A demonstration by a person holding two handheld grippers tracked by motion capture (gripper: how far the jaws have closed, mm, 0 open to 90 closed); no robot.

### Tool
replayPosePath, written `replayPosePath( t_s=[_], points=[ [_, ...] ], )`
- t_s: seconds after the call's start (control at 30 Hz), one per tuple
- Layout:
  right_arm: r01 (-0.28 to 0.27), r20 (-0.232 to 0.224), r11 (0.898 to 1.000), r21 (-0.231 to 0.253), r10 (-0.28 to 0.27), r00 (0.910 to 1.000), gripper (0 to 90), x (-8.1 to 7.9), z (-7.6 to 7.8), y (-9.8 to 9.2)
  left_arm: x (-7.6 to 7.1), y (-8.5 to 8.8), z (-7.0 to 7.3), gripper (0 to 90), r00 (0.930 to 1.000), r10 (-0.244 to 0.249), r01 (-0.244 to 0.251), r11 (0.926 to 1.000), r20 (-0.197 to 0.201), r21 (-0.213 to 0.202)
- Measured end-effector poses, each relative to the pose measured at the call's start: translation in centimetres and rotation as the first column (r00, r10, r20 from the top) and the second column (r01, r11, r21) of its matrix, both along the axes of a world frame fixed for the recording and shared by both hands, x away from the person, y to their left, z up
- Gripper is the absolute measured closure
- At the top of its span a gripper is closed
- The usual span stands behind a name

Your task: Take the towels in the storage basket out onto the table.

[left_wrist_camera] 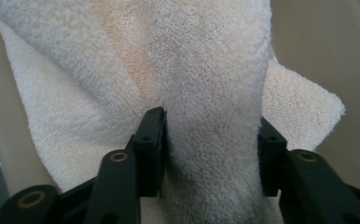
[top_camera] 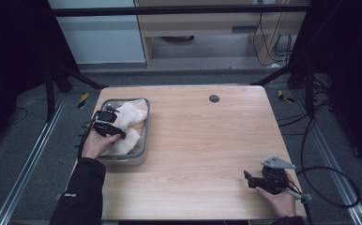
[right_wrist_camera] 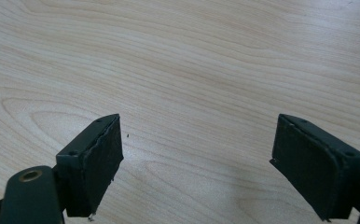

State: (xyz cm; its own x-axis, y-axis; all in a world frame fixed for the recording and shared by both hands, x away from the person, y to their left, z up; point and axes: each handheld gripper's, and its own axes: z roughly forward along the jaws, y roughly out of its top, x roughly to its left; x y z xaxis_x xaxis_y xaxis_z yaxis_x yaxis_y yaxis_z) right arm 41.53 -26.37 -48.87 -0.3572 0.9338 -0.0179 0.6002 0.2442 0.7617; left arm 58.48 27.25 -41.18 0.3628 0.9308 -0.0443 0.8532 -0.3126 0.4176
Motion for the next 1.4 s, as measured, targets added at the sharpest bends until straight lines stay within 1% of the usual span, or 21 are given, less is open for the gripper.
replayPosePath(
  t_s=[0.07,0.17,0.3,0.4,0.5,0.53,0.57,0.73,0.83,1.0,1.17,1.4],
  points=[
    [-0.001,-0.001,1.000,-0.001,0.001,1.0000,16.0,0.0,0.0,0.0,0.0,0.3,0.1,59.6,1.0000,0.006,-0.006,0.9998,-0.001,-0.017],
    [-0.001,-0.002,1.000,-0.001,0.001,1.0000,15.9,0.0,0.0,0.0,-0.2,0.4,0.3,63.3,1.0000,0.007,-0.006,0.9997,0.007,-0.021],
    [0.001,-0.004,1.000,0.004,-0.001,1.0000,15.9,0.0,0.0,0.0,-0.4,0.5,0.6,66.0,0.9997,0.009,-0.008,0.9997,0.021,-0.021],
    [0.002,-0.004,1.000,0.008,-0.002,1.0000,15.9,0.0,0.1,0.0,-0.6,0.5,1.1,66.5,0.9997,0.005,-0.005,0.9999,0.025,-0.014],
    [0.001,-0.002,1.000,0.004,-0.001,1.0000,15.9,0.0,0.0,0.0,-0.8,0.5,1.7,67.3,0.9992,0.003,-0.002,0.9999,0.040,-0.015],
    [0.000,0.001,1.000,0.001,0.000,1.0000,15.9,0.0,0.0,0.0,-1.0,0.6,2.2,67.4,0.9983,-0.001,0.002,0.9999,0.058,-0.012],
    [0.000,0.001,1.000,0.001,0.000,1.0000,15.9,0.0,0.0,0.0,-1.2,0.6,2.3,67.7,0.9978,-0.002,0.003,0.9999,0.066,-0.015],
    [0.002,0.000,1.000,0.003,-0.002,1.0000,15.9,0.0,0.0,0.0,-1.6,0.8,3.0,68.1,0.9964,-0.006,0.008,0.9997,0.085,-0.023],
    [0.002,-0.003,1.000,0.003,-0.002,1.0000,15.7,0.0,0.0,0.0,-1.8,0.9,3.6,68.2,0.9947,-0.004,0.007,0.9995,0.103,-0.032],
    [0.004,0.000,1.000,0.002,-0.004,1.0000,15.7,0.0,0.0,0.0,-2.3,1.1,5.2,68.4,0.9901,-0.008,0.014,0.9991,0.140,-0.040],
    [0.002,0.000,1.000,-0.002,-0.002,1.0000,15.6,0.0,0.0,0.0,-2.8,1.2,6.5,68.4,0.9866,-0.015,0.022,0.9988,0.163,-0.043],
    [0.002,0.001,1.000,0.002,-0.002,1.0000,15.6,-0.1,0.0,0.0,-3.4,1.5,7.8,68.5,0.9816,-0.017,0.028,0.9980,0.190,-0.057]
  ],
)
